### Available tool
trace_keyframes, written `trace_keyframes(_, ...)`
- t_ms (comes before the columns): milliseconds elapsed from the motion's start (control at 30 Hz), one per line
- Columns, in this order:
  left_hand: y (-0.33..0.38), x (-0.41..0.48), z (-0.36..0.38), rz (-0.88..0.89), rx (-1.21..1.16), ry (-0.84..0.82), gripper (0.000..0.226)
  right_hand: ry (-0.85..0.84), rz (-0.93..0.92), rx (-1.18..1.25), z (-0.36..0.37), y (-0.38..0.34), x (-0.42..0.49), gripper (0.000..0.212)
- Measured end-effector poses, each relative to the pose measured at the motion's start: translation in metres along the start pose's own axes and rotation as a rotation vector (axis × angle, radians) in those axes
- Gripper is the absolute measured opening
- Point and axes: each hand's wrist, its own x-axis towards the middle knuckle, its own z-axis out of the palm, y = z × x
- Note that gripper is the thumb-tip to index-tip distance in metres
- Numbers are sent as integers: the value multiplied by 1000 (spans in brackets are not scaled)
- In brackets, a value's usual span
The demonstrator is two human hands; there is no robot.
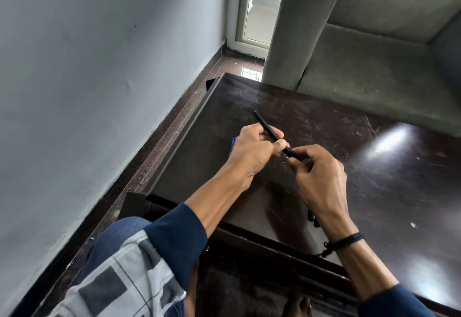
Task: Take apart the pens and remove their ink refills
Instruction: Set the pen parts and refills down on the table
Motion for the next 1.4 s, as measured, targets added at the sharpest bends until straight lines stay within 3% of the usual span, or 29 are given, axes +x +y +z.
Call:
trace_keyframes(167, 7, 0, -1, -7, -107, -22, 15, -23, -29, -24, -8, -6, 7, 12)
trace_keyframes(333, 15, 1, -10, 29, -203, 102, 41, -18, 44, 12, -18, -9, 16, 10)
trace_keyframes(433, 14, 5, -16, 41, -240, 224, 31, -34, 116, 6, -19, -2, 14, 9)
trace_keyframes(633, 8, 14, -21, -6, -299, 297, 14, -1, 129, 8, -20, 4, 18, 10)
trace_keyframes(933, 4, 21, -32, -15, -6, 321, 16, -98, 199, -45, -5, 20, 30, 10)
trace_keyframes(1133, 6, 21, -39, -91, -31, 289, 5, -276, 83, -6, -4, 23, 37, 39)
trace_keyframes(1267, 10, 20, -40, -102, -50, 274, 2, -256, 60, 36, -6, 24, 40, 16)
trace_keyframes(1400, 19, 18, -41, -79, -106, 349, 2, -186, 102, 71, -6, 24, 42, 9)
